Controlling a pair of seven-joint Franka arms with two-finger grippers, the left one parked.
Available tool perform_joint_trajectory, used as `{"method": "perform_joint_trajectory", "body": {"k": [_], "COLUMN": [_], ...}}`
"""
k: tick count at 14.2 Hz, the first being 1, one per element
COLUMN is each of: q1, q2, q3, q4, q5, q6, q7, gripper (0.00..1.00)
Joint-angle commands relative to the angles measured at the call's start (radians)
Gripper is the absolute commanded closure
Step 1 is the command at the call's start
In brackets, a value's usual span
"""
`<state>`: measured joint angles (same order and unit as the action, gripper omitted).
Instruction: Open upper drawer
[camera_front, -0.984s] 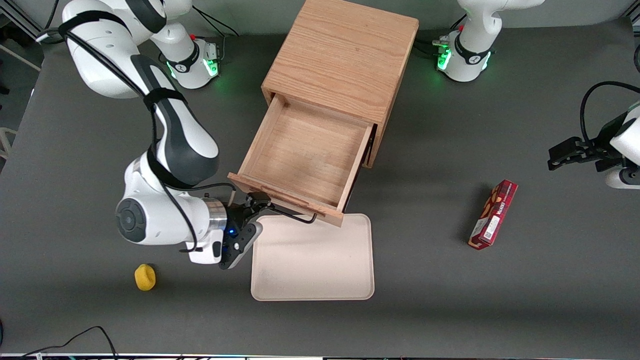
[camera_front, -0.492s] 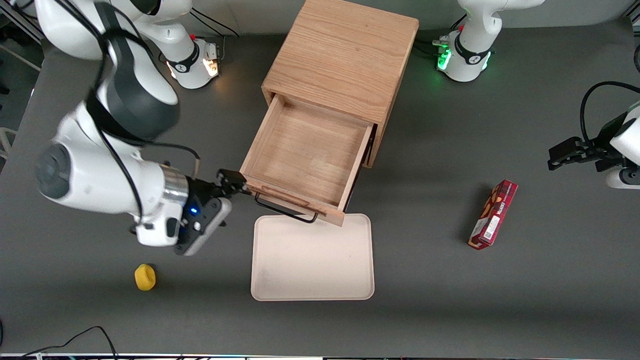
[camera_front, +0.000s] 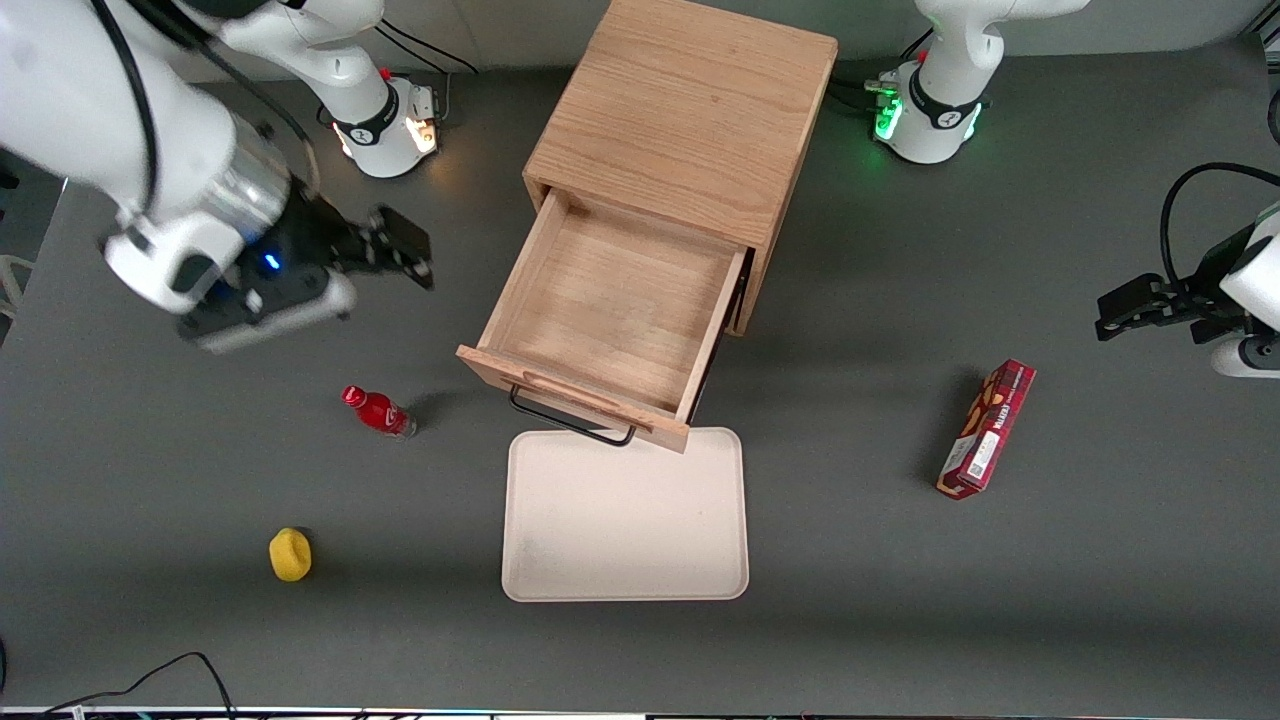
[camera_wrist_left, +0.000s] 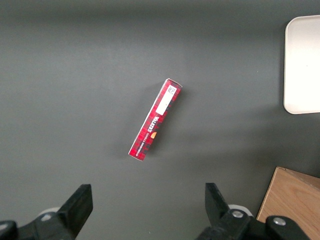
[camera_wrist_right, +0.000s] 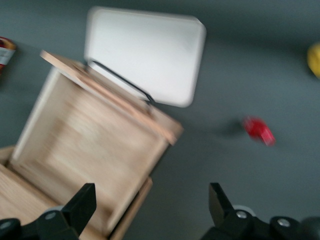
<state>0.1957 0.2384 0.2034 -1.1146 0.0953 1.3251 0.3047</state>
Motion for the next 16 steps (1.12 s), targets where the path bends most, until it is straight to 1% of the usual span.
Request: {"method": "perform_joint_trajectory", "body": {"k": [1, 2, 3, 6, 7, 8, 11, 12, 14, 16], "q1": [-0.013, -0.016, -0.022, -0.051, -0.052, -0.052, -0.055, -0.055, -0.055, -0.055], "q2": [-0.149, -0.196, -0.265, -0.428, -0.47, -0.496, -0.537, -0.534, -0.507, -0.49], "q3": [-0.099, -0.11, -0.146, -0.235, -0.269, -0.282, -0.3, -0.32, -0.322, -0.325], "q4": [-0.106, -0.167, -0.263, -0.537, -0.597, -0.64, -0.686, -0.68, -0.659, -0.639], "q5": [-0.037, -0.055, -0.074, -0.075, -0.072, -0.074, -0.078, -0.083, -0.118, -0.127], "q6": [-0.157, -0.161, -0.149, -0.017, 0.027, 0.054, 0.075, 0.077, 0.08, 0.082], "q7": [0.03, 0.034, 0.033, 0.03, 0.022, 0.022, 0.025, 0.022, 0.025, 0.025], "gripper": [0.0, 0.0, 0.0, 0.0, 0.0, 0.0, 0.0, 0.0, 0.0, 0.0]}}
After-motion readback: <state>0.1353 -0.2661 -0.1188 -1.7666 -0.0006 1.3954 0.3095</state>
